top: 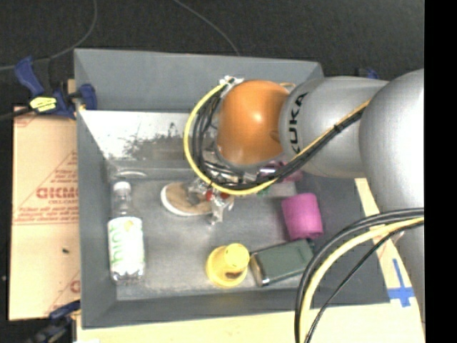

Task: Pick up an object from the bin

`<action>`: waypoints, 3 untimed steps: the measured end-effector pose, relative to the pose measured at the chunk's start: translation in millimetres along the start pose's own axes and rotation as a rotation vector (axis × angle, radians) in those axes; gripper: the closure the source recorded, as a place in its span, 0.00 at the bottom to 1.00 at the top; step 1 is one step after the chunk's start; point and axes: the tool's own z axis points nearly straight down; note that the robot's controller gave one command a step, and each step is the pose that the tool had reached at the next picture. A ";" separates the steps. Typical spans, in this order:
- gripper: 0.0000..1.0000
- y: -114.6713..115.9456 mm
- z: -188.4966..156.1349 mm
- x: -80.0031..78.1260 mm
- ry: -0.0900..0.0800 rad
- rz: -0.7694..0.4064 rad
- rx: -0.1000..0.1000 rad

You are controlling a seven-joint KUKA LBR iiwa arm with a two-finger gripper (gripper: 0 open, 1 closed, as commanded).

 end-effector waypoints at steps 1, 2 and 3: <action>1.00 -24.4 0.8 -0.5 -0.008 -0.025 -0.001; 0.00 -20.1 3.0 -8.4 -0.007 -0.015 0.002; 1.00 -19.9 0.9 -10.4 -0.011 -0.010 0.002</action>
Offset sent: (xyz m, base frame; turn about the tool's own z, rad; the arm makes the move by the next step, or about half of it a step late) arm 0.0177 -0.0089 -0.0046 -0.0152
